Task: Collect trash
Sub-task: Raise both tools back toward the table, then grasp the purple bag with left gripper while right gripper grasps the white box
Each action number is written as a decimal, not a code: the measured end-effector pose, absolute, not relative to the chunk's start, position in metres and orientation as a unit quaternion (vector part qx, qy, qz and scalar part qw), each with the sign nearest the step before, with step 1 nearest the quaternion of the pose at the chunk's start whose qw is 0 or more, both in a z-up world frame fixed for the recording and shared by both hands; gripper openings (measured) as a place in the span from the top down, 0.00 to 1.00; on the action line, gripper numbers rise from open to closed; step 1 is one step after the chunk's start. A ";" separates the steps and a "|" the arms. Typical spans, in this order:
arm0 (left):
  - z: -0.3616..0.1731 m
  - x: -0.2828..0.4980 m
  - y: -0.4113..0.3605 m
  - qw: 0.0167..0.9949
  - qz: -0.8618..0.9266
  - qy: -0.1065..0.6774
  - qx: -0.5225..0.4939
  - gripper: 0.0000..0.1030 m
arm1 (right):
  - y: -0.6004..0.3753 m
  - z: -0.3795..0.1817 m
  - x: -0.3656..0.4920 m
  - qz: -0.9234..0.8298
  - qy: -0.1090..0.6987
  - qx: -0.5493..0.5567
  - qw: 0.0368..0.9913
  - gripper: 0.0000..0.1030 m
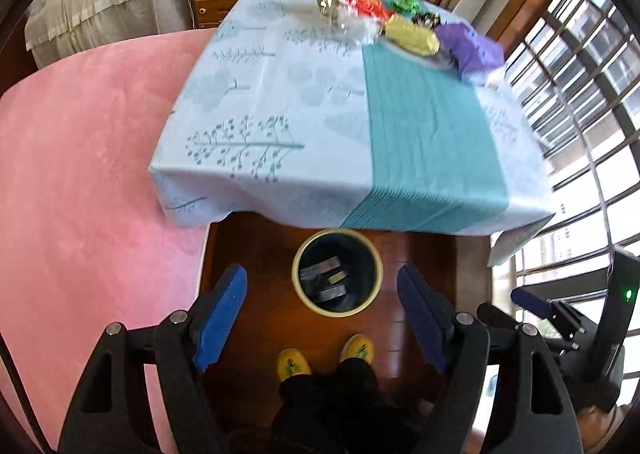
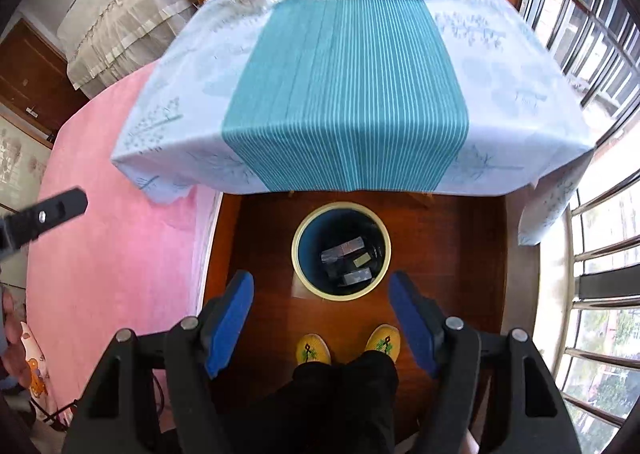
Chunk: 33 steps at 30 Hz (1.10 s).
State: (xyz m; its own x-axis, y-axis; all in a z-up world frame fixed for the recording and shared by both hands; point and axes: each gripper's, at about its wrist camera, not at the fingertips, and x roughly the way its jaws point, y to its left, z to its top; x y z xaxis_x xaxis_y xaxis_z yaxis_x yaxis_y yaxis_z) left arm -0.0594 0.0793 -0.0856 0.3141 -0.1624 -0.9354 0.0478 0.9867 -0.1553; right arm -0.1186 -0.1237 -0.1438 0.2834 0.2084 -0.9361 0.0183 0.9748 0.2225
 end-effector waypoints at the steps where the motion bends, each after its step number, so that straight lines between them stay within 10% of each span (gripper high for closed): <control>1: -0.080 -0.057 0.080 0.810 -0.068 0.580 -0.054 0.26 | -0.124 -0.136 -0.119 0.058 0.591 0.093 0.799 0.31; 33: -0.016 0.172 -0.145 0.829 -0.104 0.549 0.000 0.26 | -0.301 -0.051 0.059 0.053 0.464 0.083 0.880 0.39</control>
State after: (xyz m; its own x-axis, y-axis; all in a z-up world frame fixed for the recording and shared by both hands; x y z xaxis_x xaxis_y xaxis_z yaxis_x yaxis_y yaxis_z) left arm 0.1725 -0.1454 -0.0159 0.3744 -0.1730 -0.9110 0.1732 0.9782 -0.1145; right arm 0.0592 -0.3008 -0.0507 0.5644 0.1709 -0.8076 -0.0165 0.9805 0.1960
